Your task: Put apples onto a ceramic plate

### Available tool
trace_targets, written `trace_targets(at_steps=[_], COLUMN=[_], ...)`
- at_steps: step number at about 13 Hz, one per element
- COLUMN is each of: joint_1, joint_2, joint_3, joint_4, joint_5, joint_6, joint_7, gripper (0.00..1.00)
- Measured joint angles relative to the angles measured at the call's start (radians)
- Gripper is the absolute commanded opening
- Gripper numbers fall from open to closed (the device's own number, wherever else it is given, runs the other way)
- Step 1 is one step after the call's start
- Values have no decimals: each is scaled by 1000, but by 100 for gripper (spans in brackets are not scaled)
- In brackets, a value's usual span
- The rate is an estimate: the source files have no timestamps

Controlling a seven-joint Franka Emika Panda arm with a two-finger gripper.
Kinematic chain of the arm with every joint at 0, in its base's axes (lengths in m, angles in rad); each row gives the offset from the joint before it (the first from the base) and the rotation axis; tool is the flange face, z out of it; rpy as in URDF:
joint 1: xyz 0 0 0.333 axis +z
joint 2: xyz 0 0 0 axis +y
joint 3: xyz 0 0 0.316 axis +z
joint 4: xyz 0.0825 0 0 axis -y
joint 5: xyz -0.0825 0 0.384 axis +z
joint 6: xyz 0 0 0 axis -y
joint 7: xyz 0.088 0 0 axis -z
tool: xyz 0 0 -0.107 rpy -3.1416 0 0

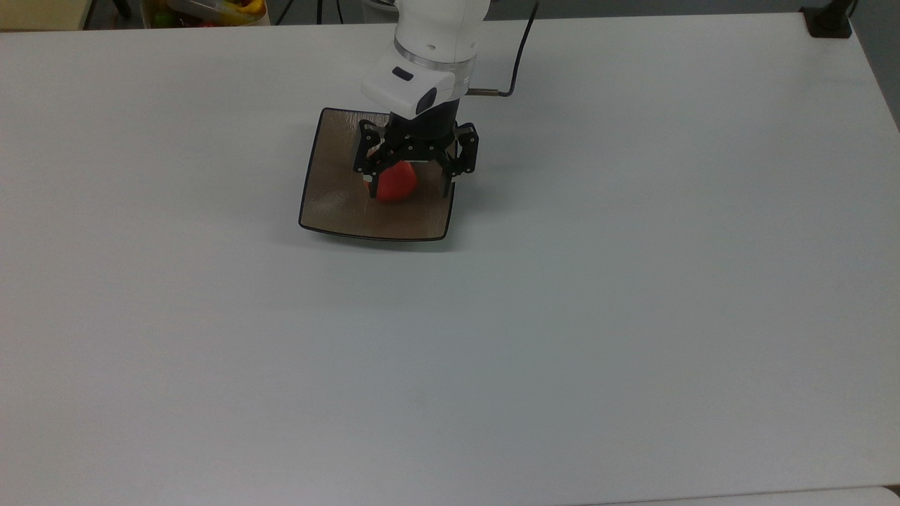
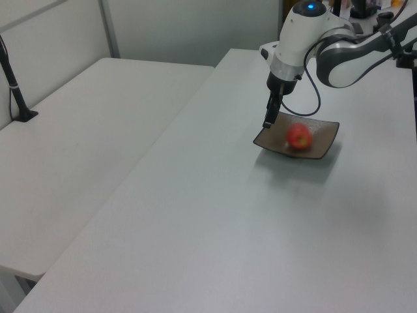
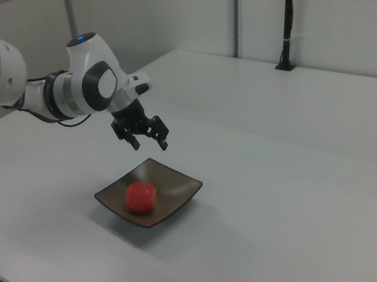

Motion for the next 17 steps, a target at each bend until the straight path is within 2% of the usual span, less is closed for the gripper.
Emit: trace_targets(at_steps=[7, 11, 13, 15, 17], joint_1=[2, -2, -13, -19, -26], joint_2=[1, -20, -76, -149, -195], joint_3=[2, 2, -4, -47, -83], joint_4=[-3, 1, 4, 4, 12], joint_5=[13, 237, 300, 361, 381], joint_6=[-10, -217, -356, -450, -511], joint_7=[0, -18, -77, -161, -224], gripper=[100, 100, 100, 100, 100])
